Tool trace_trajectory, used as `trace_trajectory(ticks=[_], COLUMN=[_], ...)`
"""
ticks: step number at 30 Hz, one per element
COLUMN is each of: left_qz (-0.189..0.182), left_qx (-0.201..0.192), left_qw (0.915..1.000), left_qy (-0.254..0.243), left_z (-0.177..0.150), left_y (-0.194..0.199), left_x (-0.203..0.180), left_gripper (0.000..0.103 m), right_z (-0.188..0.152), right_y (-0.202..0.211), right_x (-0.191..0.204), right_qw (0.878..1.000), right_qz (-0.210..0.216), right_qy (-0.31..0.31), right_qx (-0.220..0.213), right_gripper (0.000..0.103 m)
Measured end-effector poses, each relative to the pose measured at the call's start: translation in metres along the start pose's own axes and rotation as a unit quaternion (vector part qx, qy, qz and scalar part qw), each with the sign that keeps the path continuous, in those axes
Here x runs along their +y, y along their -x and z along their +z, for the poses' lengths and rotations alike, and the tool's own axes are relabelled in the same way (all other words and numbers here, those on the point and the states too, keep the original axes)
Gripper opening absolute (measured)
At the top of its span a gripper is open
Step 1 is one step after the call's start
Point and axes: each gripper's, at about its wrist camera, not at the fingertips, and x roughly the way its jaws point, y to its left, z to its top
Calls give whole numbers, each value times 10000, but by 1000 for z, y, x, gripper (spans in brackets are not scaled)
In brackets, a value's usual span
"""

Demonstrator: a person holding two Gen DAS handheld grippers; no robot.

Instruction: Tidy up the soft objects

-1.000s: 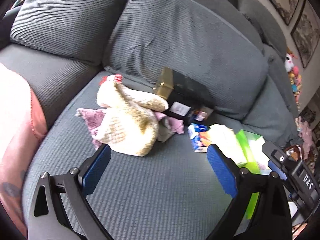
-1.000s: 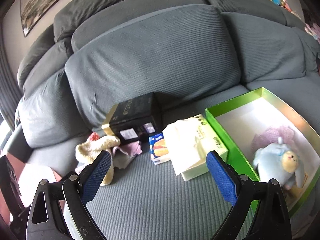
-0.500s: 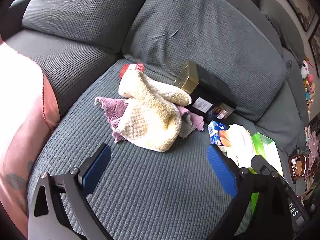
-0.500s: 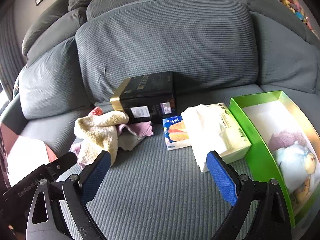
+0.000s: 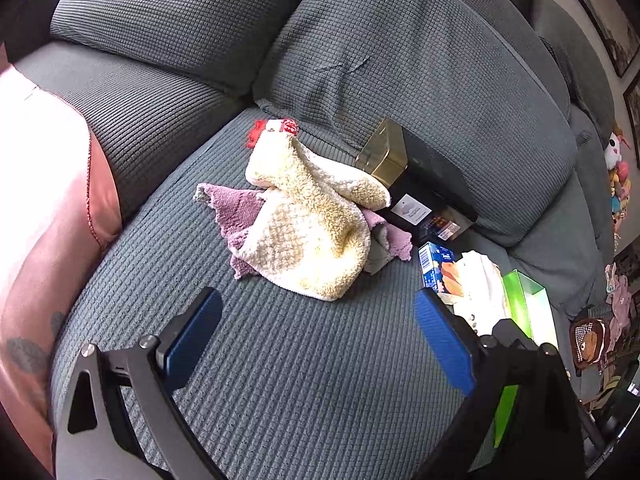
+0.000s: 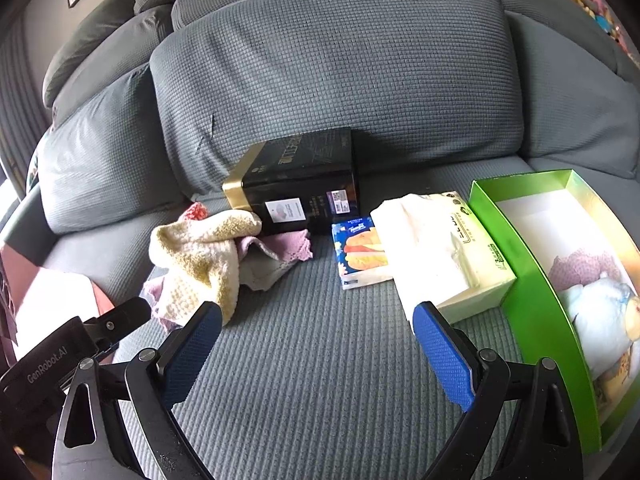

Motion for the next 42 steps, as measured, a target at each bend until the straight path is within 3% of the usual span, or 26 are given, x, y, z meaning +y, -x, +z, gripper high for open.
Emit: trace_trajectory(ticks=[20, 26, 42], left_qz=[209, 396, 276], left_qx=[123, 106, 244], left_qw=[9996, 9989, 9940], left_qy=[128, 222, 1026], left_z=[3, 5, 15], left_y=[-4, -4, -3], left_x=[8, 16, 50], left_gripper=[96, 96, 92], right_z=[3, 6, 23], right_y=[5, 2, -27], right_x=[2, 7, 33], right_qw=[9995, 9992, 9954], right_qz=[151, 359, 883], right_qy=[-128, -152, -247], right_qx=[-243, -127, 272], right_gripper=[97, 97, 97])
